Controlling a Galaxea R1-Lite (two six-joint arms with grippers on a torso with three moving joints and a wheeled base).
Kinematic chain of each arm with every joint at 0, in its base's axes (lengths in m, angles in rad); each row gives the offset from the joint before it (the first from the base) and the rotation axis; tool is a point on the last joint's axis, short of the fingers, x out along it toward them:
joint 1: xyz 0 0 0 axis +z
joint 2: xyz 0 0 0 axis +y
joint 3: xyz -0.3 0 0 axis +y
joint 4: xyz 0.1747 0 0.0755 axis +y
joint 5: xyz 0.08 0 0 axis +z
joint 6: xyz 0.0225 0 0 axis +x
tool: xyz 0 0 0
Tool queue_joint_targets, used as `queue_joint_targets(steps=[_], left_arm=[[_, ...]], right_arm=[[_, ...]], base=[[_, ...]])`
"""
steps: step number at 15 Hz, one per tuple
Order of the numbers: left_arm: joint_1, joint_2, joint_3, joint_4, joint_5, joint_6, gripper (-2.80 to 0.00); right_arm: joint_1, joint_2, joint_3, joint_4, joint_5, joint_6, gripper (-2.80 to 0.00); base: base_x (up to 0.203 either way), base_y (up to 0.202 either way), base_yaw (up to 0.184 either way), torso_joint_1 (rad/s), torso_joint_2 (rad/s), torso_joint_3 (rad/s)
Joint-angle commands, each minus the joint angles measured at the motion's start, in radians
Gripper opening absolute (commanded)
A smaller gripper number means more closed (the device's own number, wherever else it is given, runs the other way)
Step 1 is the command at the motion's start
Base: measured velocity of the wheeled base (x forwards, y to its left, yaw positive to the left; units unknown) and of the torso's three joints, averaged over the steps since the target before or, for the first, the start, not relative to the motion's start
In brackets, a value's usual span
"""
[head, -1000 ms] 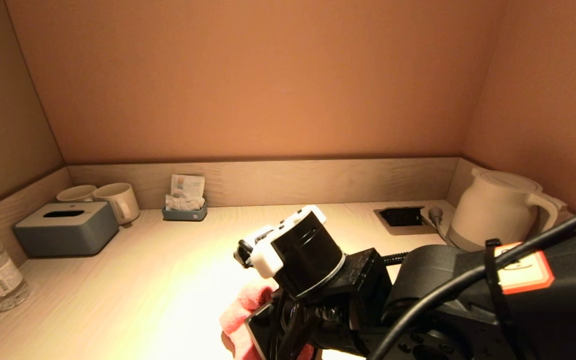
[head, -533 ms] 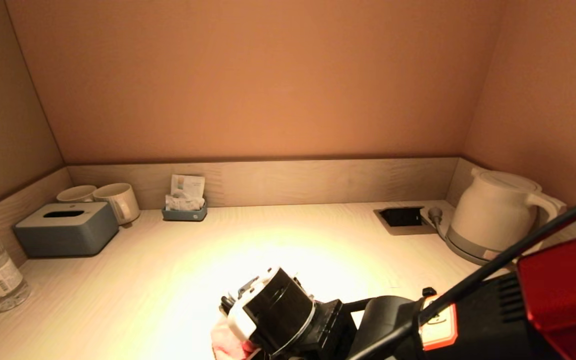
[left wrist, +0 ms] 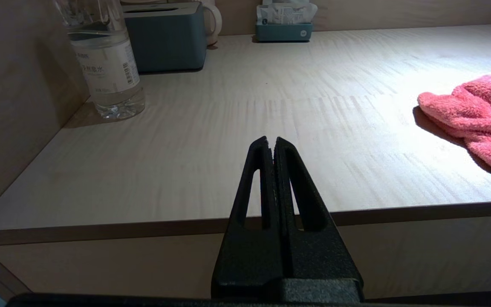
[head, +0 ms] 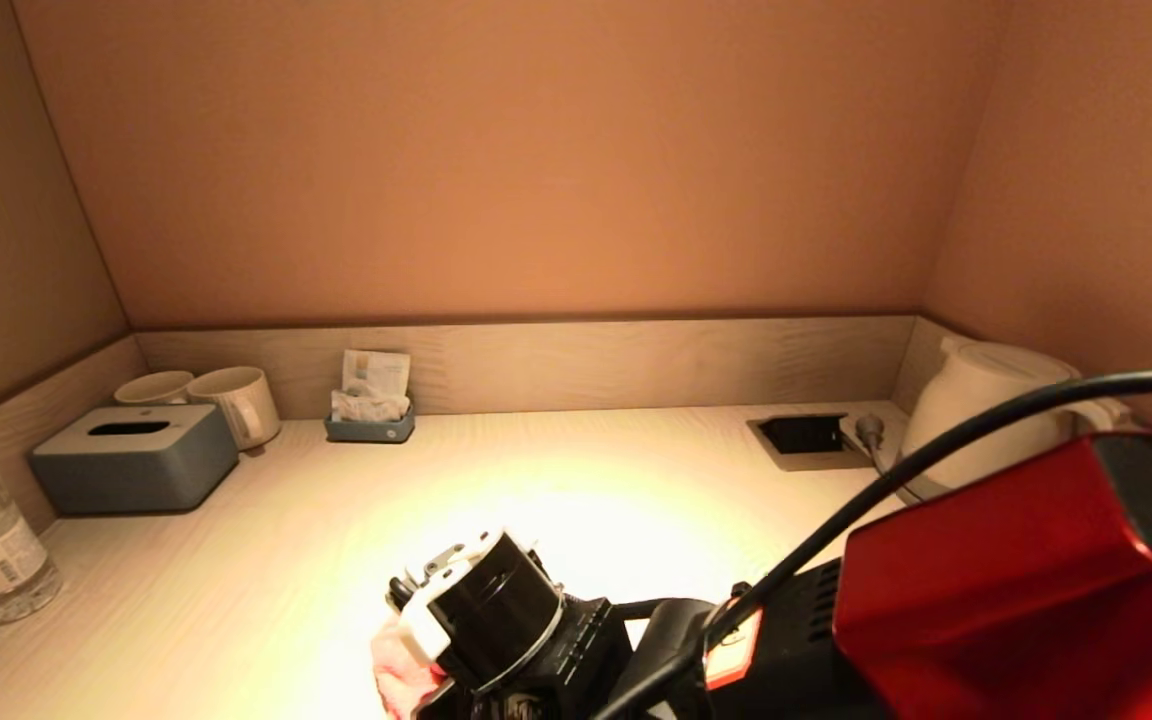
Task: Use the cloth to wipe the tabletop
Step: Sweep the stains on the table
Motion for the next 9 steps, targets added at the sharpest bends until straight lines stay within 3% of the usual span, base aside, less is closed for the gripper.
queue_joint_targets(steps=[1, 6, 9], left_arm=[[0.0, 0.001, 0.0, 0.0, 0.0, 0.0, -2.8], [0.0, 0.001, 0.0, 0.0, 0.0, 0.0, -2.8], [0.0, 0.001, 0.0, 0.0, 0.0, 0.0, -2.8]], right_arm=[[-0.039, 0.031, -0.026, -0.004, -0.007, 0.0, -2.8], [-0.171, -0.087, 0.05, 0.001, -0.023, -0.003, -2.8], [-0.201, -0.194, 0.145, 0.011, -0.024, -0.004, -2.8]], base=[[0.0, 0.0, 0.0, 0.0, 0.0, 0.0], [0.0, 0.0, 0.0, 0.0, 0.0, 0.0], [0.0, 0.0, 0.0, 0.0, 0.0, 0.0]])
